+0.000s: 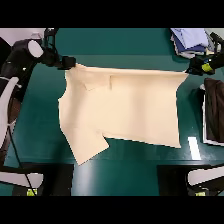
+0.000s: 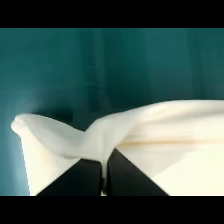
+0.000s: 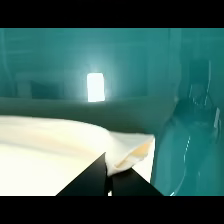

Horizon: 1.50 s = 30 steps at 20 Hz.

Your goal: Fold the shirts.

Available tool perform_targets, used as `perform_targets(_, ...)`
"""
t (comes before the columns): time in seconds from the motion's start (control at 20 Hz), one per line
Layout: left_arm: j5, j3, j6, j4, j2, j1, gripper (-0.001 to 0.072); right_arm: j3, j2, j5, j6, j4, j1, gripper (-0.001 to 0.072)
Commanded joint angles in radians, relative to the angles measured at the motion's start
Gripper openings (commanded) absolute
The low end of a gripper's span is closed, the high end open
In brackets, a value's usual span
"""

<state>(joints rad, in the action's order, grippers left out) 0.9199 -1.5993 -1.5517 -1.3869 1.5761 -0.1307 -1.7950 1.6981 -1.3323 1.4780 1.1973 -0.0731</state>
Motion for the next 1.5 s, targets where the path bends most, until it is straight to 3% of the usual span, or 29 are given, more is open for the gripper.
perform_targets(0.0, -0.045, -0.058, 0.055, -0.005, 0.065, 0.001, 0.0024, -0.113, 0.087, 0.003, -0.007, -0.001, 0.005, 0.0015)
perform_targets(0.25, 0.158, -0.048, 0.174, -0.050, 0.065, 0.001, 0.0025, -0.087, 0.075, -0.122, -0.017, 0.000, 0.016, 0.0015)
perform_targets(0.75, 0.179, 0.172, 0.136, -0.049, 0.065, 0.000, 0.0027, 0.406, -0.099, 0.058, -0.016, -0.002, 0.119, 0.0018)
perform_targets(0.8, 0.182, 0.173, 0.135, -0.045, 0.065, 0.000, 0.0028, 0.420, -0.100, 0.057, -0.016, -0.002, 0.126, 0.0082)
perform_targets(0.85, 0.190, 0.172, 0.135, -0.042, 0.060, 0.001, 0.0129, 0.421, -0.099, 0.054, -0.016, -0.002, 0.126, 0.0281)
perform_targets(0.9, 0.207, 0.171, 0.131, -0.042, 0.051, 0.001, 0.0421, 0.421, -0.107, 0.053, -0.016, -0.008, 0.125, 0.0354)
perform_targets(0.95, 0.227, 0.170, 0.117, -0.047, 0.039, 0.001, 0.0486, 0.421, -0.124, 0.053, -0.017, -0.021, 0.119, 0.0354)
perform_targets(1.2, 0.351, 0.225, 0.087, -0.123, -0.137, 0.001, 0.0487, 0.441, -0.319, -0.016, -0.024, -0.019, 0.047, 0.0354)
perform_targets(1.45, 0.347, 0.657, -0.124, -0.124, -0.470, 0.000, 0.0487, 0.596, -0.539, -0.025, -0.024, -0.019, -0.003, 0.0355)
